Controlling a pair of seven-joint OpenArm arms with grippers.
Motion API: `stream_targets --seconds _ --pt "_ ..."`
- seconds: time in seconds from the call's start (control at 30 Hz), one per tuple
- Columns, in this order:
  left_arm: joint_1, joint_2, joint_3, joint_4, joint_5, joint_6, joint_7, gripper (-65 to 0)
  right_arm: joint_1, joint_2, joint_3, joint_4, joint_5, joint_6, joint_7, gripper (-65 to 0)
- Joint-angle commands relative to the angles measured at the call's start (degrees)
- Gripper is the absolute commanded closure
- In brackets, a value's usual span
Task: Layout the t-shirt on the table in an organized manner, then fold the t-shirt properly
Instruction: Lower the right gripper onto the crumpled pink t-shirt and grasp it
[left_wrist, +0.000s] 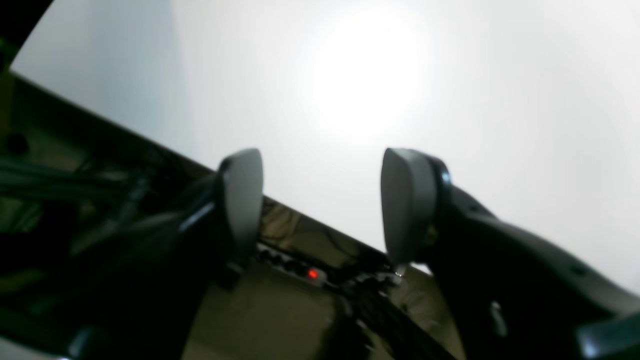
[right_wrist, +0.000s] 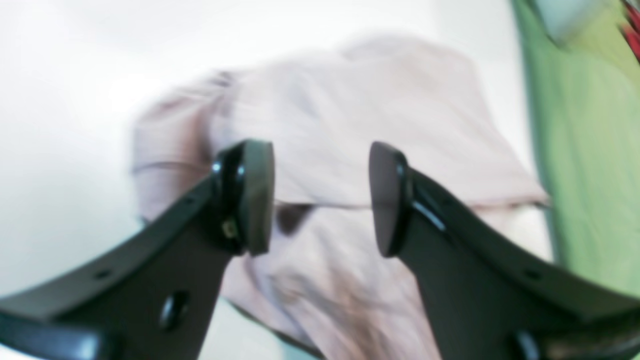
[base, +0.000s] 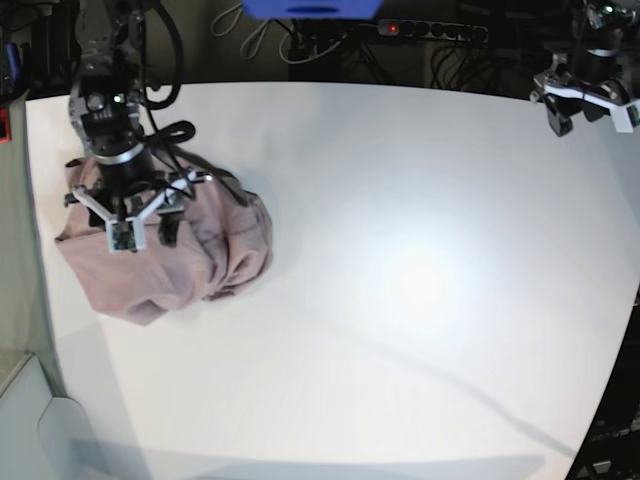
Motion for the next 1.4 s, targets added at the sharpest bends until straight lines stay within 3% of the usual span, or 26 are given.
stream_targets --seconds 0.0,0.77,1.2,1.3,1.37 --pt "0.07 -0.46 -1.25 0.89 -1.06 0.05 -1.25 -36.5 1.33 0.34 -0.47 0.06 -0.27 0.26 1.21 -31.7" --pt "-0.37 -0.37 -2.39 0.63 -2.2 0.05 -1.17 -36.7 3.35 0.17 -2.58 -12.07 -0.27 0.0 1.73 -31.8" --pt "-0.19 1.12 -2.65 0.63 -2.11 0.05 -1.17 -36.7 8.63 0.17 -2.58 -17.7 -0.27 0.08 1.73 -31.0" --pt "-0.1 1.12 -2.65 0.63 -2.11 0.05 -1.17 -36.6 9.06 0.17 -2.49 -17.35 -0.27 0.08 1.91 -22.0" --pt "-0.1 1.12 -2.74 0.63 -2.11 0.05 -1.17 -36.6 9.59 0.26 -2.23 -17.35 -0.27 0.08 2.88 -7.0"
